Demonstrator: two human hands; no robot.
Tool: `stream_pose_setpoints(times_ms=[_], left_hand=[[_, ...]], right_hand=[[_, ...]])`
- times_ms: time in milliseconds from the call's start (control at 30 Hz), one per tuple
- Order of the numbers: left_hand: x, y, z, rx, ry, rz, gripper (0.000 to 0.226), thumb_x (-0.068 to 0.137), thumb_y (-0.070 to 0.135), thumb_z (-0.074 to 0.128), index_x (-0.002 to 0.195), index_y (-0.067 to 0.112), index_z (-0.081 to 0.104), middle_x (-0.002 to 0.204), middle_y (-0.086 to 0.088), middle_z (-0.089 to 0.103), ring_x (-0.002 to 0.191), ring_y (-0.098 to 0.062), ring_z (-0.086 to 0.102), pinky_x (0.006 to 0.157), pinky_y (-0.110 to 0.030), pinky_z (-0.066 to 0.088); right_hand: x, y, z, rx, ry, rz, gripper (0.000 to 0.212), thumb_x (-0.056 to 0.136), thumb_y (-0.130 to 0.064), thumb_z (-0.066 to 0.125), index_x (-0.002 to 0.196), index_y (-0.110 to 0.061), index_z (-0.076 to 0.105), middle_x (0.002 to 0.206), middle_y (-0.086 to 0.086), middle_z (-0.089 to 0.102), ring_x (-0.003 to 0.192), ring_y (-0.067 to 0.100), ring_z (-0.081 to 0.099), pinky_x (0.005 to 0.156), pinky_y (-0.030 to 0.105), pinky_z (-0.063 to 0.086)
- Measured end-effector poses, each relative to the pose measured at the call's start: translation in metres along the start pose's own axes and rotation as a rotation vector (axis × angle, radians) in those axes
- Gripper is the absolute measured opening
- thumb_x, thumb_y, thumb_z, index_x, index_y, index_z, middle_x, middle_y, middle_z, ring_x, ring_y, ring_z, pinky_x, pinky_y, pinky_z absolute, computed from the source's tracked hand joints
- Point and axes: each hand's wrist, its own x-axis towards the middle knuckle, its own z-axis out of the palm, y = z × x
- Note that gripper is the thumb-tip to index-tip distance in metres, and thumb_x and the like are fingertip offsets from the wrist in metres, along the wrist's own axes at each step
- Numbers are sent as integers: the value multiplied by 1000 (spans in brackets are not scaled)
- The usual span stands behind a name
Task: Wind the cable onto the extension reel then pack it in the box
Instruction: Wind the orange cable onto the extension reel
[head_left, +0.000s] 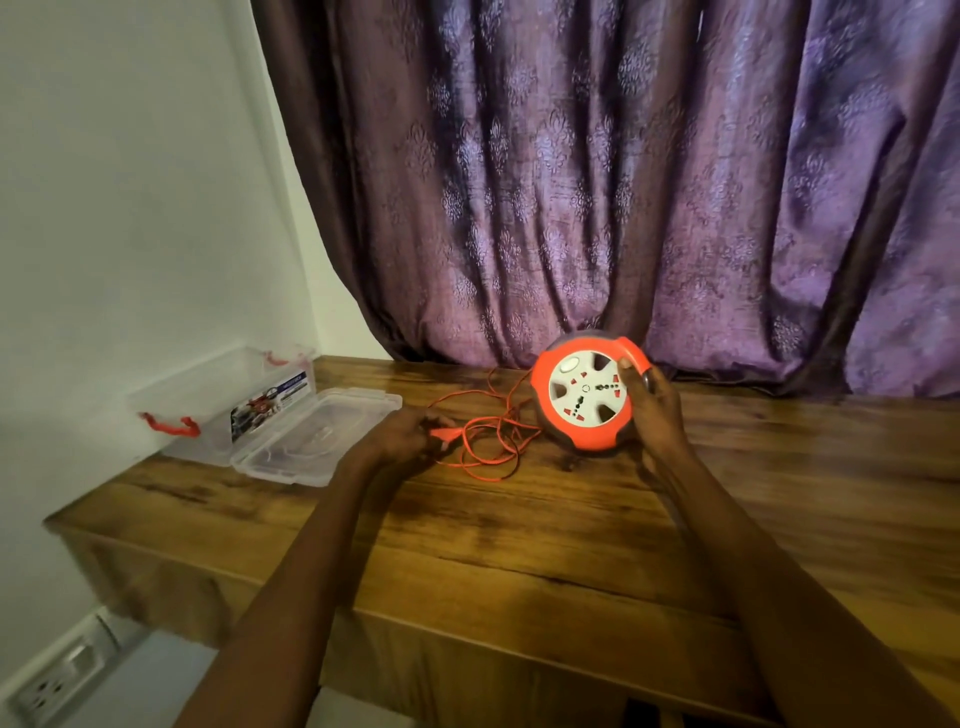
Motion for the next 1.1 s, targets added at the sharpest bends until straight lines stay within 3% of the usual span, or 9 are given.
stream_pose_setpoints(times_ms=[167, 267, 467, 600, 733, 833, 900, 967, 1100], left_hand=[[12, 9, 11, 59, 39, 68, 19, 85, -1, 68, 100, 11, 69, 93, -4, 71, 85, -16, 64, 73, -17, 50], [17, 15, 15, 5, 5, 85, 19, 87, -4, 65, 104, 3, 71, 93, -9, 71, 85, -18, 64, 82, -29, 50], [21, 39, 33, -619, 8, -177, 19, 91, -14, 55, 96, 4, 58, 76, -13, 61, 50, -12, 61, 48, -20, 50], [20, 50, 43, -764, -38, -208, 20, 95, -13, 45, 87, 2, 55, 81, -16, 55, 57, -18, 59, 52, -22, 52], [14, 54, 57, -836, 25, -153, 24, 96, -9, 50, 120, -7, 53, 102, -28, 57, 75, -28, 55, 61, -33, 57], [15, 51, 66, -571, 195, -69, 16, 93, -5, 55, 104, 3, 64, 99, -22, 63, 83, -29, 58, 82, -45, 52], [14, 48, 65, -84, 298, 14, 14, 92, 21, 63, 80, 17, 69, 91, -9, 70, 82, -26, 64, 84, -39, 54], [10, 50, 66, 315, 373, 19, 38, 85, 56, 60, 73, 22, 71, 100, -2, 69, 95, -25, 64, 86, -40, 51], [8, 63, 82, 766, 273, -108, 67, 80, 79, 43, 110, 28, 74, 143, -9, 47, 131, -35, 42, 108, -53, 29]], right_hand=[[0, 2, -5, 0, 0, 14, 18, 89, -39, 73, 96, -22, 73, 94, -3, 72, 89, 14, 63, 87, 47, 55], [1, 0, -7, 4, 5, 21, 20, 88, -40, 74, 97, -22, 74, 97, -2, 74, 90, 15, 66, 90, 49, 56], [1, -4, -9, 14, 11, 12, 21, 88, -39, 73, 97, -20, 73, 99, 2, 73, 91, 17, 65, 89, 51, 55], [-1, -2, -8, 9, 11, 22, 19, 88, -39, 74, 96, -22, 74, 97, -1, 76, 88, 14, 69, 83, 46, 57], [-3, -3, -7, 28, 11, 22, 23, 88, -38, 74, 100, -19, 73, 103, 7, 74, 93, 20, 66, 89, 52, 55], [-5, -3, -6, 33, 15, 20, 19, 90, -36, 73, 100, -20, 74, 102, 5, 74, 93, 18, 67, 88, 48, 56], [-6, -3, -7, 39, 23, 27, 23, 90, -35, 73, 102, -15, 73, 99, 3, 74, 91, 17, 67, 84, 44, 57], [-5, -3, -8, 38, 43, 25, 32, 90, -34, 73, 103, -5, 69, 96, 5, 68, 89, 18, 62, 83, 44, 54], [-4, -3, -10, 38, 54, 36, 16, 90, -33, 73, 96, -18, 71, 96, 3, 70, 91, 18, 63, 88, 50, 54]])
